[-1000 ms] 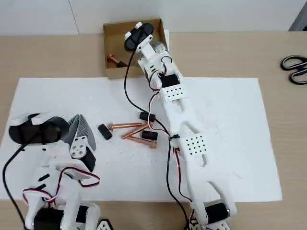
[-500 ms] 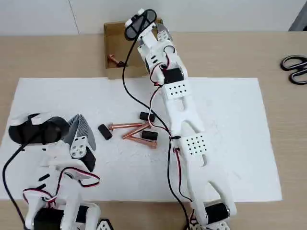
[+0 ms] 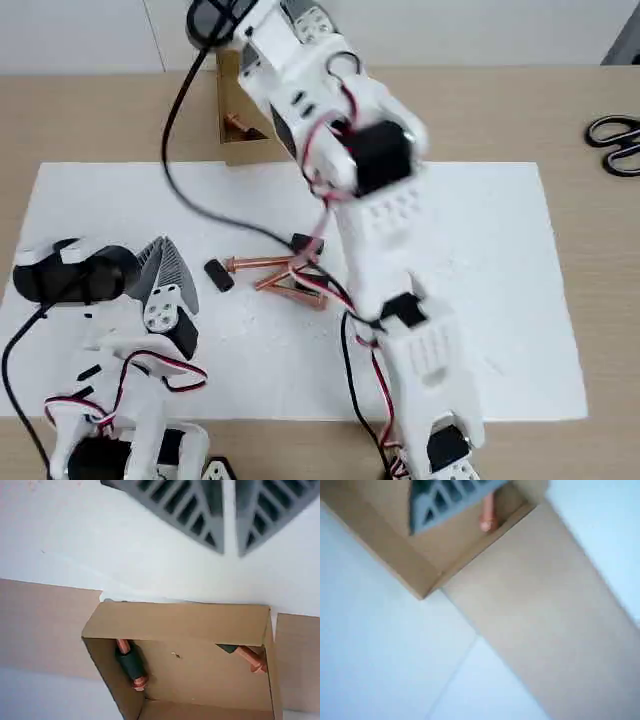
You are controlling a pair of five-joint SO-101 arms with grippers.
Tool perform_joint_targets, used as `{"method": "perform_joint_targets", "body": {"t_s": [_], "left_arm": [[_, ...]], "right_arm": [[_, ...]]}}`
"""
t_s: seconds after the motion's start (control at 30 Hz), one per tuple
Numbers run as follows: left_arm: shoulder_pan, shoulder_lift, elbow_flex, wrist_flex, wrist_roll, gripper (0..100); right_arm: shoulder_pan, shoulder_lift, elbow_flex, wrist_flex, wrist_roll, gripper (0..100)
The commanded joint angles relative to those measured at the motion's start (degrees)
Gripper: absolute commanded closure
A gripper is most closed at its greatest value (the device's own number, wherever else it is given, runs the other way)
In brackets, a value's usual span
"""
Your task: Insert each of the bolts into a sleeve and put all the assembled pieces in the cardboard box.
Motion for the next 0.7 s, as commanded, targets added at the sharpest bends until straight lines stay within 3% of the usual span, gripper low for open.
{"method": "perform_joint_targets", "body": {"t_s": [0.0,0.13,0.4,0.67], "left_arm": [[0.26,-0.26,-2.33,-0.88,0.26,99],[2.64,-0.26,-2.24,-0.88,0.26,99],[9.85,-0.26,-2.24,-0.18,0.26,99],[9.85,-0.26,-2.07,-0.18,0.26,99]], "right_arm": [[-1.89,-14.55,-1.93,7.87,0.09,82.1],[1.1,-24.84,-1.93,10.86,-0.09,82.1],[25.27,-40.4,4.22,11.82,-10.46,82.2],[23.43,-62.37,43.16,11.47,-25.14,82.2]]}}
